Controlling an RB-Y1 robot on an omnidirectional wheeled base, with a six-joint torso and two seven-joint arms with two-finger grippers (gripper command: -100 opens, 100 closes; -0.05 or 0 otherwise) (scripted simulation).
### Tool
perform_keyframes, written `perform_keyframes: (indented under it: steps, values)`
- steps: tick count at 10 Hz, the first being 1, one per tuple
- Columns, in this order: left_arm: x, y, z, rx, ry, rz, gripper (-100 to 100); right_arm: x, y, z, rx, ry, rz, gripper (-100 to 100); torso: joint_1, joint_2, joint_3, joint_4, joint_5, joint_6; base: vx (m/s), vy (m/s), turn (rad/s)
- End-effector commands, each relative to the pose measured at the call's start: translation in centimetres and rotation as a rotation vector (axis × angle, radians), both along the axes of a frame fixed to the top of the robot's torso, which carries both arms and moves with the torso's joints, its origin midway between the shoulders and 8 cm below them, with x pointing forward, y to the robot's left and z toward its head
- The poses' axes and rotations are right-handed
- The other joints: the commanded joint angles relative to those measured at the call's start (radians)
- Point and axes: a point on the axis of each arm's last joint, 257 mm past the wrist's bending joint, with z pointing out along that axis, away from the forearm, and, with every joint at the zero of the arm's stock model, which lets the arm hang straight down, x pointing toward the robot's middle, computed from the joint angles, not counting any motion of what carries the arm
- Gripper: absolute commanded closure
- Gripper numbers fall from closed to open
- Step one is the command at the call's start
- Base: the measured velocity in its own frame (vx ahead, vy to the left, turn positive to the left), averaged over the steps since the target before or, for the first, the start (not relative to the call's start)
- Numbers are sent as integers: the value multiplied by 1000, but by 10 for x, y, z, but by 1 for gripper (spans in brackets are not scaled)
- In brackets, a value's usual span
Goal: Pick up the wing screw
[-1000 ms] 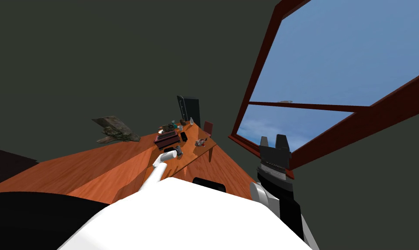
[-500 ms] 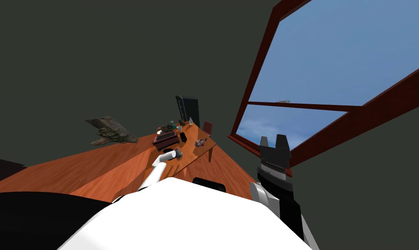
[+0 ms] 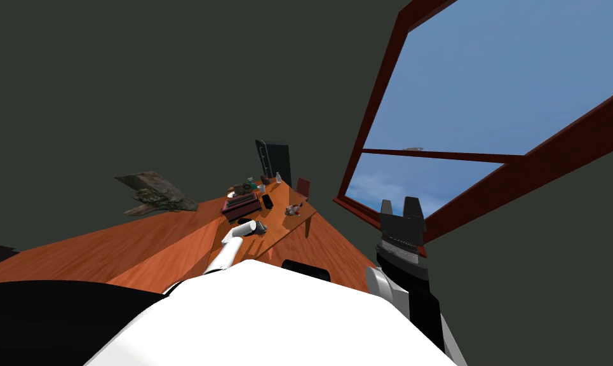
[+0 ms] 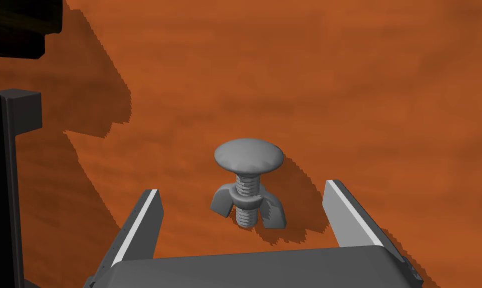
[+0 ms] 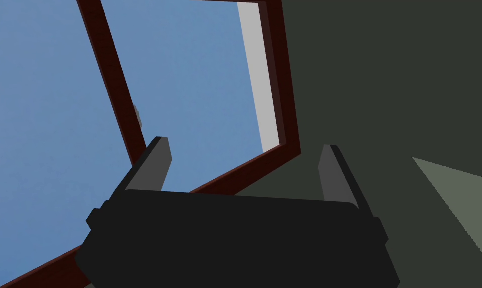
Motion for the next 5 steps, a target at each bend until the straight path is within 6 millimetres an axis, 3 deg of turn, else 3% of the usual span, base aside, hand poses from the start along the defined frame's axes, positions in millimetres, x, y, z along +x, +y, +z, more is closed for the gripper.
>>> perform_keyframes:
  steps: [1, 2, 3, 5]
  values:
    - [0, 0, 0, 0, 0, 0, -100, 0, 0, 0, 0, 0, 0, 0, 0, 0, 0, 0, 0, 0, 3, 8, -3]
    - [0, 0, 0, -2, 2, 2, 0, 0, 0, 0, 0, 0, 0, 0, -1, 0, 0, 0, 0, 0, 0, 0, 0]
    - [-1, -6, -9, -2, 1, 0, -100, 0, 0, 0, 0, 0, 0, 0, -1, 1, 0, 0, 0, 0, 19, 28, 16]
    - [-2, -11, -15, -2, 1, -2, -100, 0, 0, 0, 0, 0, 0, 0, 1, -2, -1, 0, 0, 0, 45, 42, 5]
